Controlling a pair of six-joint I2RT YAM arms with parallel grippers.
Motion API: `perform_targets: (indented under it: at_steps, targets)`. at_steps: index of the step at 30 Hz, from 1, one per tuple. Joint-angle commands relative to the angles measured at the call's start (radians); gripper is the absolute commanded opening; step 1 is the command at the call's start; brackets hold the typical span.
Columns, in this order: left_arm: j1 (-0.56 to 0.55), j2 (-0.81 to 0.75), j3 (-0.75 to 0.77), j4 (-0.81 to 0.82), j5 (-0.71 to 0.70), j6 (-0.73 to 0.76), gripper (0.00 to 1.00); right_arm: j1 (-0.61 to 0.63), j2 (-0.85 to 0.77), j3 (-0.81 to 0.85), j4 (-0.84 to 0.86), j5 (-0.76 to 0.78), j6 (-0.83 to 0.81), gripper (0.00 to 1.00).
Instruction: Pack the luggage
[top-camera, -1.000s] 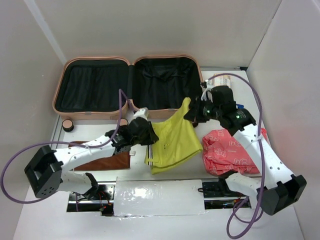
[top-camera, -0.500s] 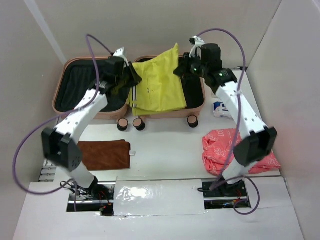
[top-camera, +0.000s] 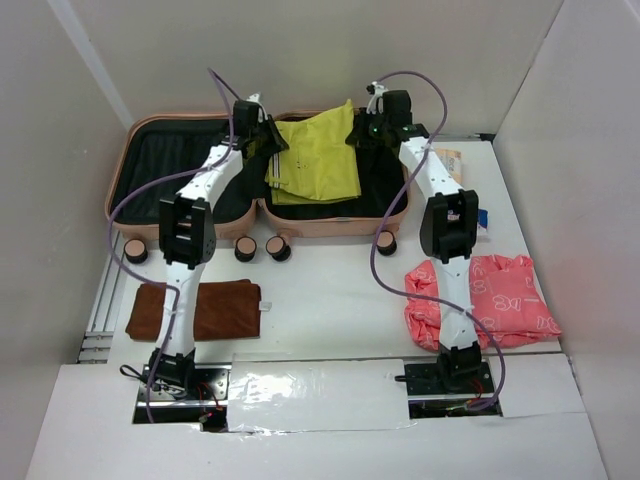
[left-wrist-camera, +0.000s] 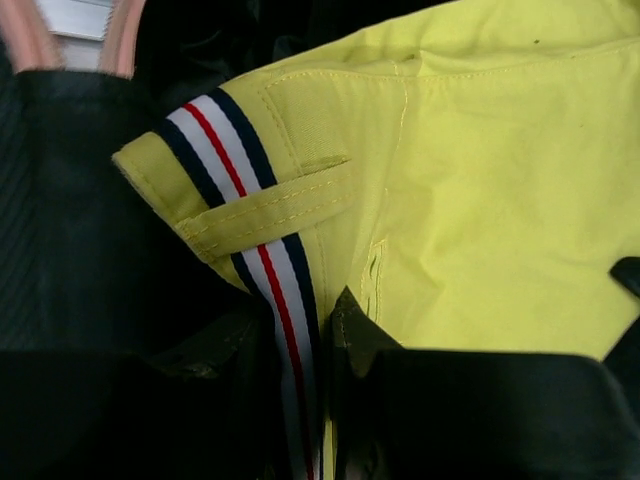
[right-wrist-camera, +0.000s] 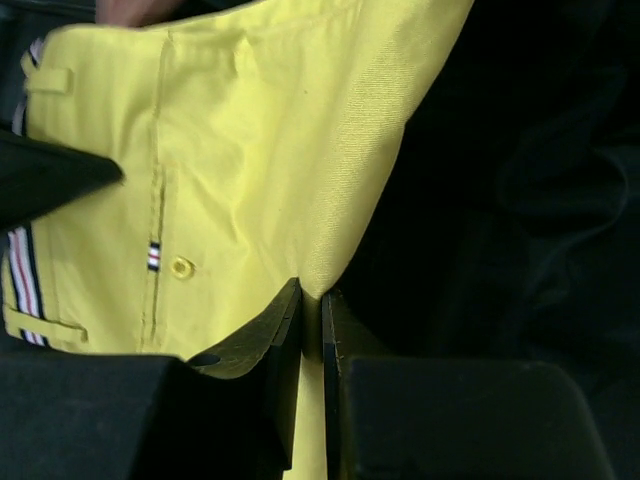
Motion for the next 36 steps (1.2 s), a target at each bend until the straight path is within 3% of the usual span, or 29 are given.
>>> perform_targets:
  at_steps: [1,5,8,10,12,17,20,21,22,25,29,30,33,36]
  targets:
    - [0.019,0.087,0.162,0.109,0.051,-0.001,0.00,-0.032,0.031,0.064,0.110,-0.034,-0.004,0.00]
    - [0.019,0.165,0.183,0.189,0.062,-0.024,0.00,-0.032,0.080,0.046,0.119,-0.015,-0.026,0.00]
    - [0.019,0.192,0.214,0.166,0.053,-0.015,0.09,-0.041,0.104,0.056,0.107,0.008,-0.026,0.00]
    - [0.019,0.181,0.165,0.166,0.042,-0.024,0.32,-0.041,0.132,0.078,0.107,0.008,-0.013,0.00]
    - [0.019,0.172,0.136,0.180,0.059,-0.035,0.41,-0.041,0.161,0.092,0.082,0.008,-0.013,0.00]
    - [0.037,0.160,0.188,0.155,0.059,-0.035,0.76,-0.041,0.193,0.115,0.027,0.027,-0.023,0.00]
    - [0.047,0.124,0.210,0.155,0.050,-0.035,0.92,-0.041,0.161,0.048,0.015,0.039,-0.023,0.00]
    - [0.047,0.124,0.229,0.155,0.050,-0.035,1.00,-0.041,0.151,0.027,0.015,0.050,-0.023,0.06]
    - [0.047,0.124,0.246,0.155,0.062,-0.035,1.00,-0.041,0.150,0.017,0.015,0.059,-0.023,0.26]
    - [0.056,0.098,0.270,0.146,0.062,-0.035,1.00,-0.041,0.138,0.041,-0.026,0.059,-0.035,0.30]
    - [0.088,0.009,0.247,0.146,0.051,-0.035,1.00,-0.041,0.129,0.145,-0.092,0.058,-0.035,0.69]
    - [0.102,-0.010,0.237,0.146,0.051,-0.035,1.00,-0.052,0.103,0.145,-0.103,0.057,-0.035,0.88]
    - [0.116,-0.075,0.205,0.135,0.074,-0.044,1.00,-0.061,0.052,0.156,-0.112,0.082,-0.035,1.00]
    - [0.126,-0.116,0.196,0.135,0.137,-0.011,1.00,-0.087,-0.056,0.136,-0.112,0.091,-0.035,1.00]
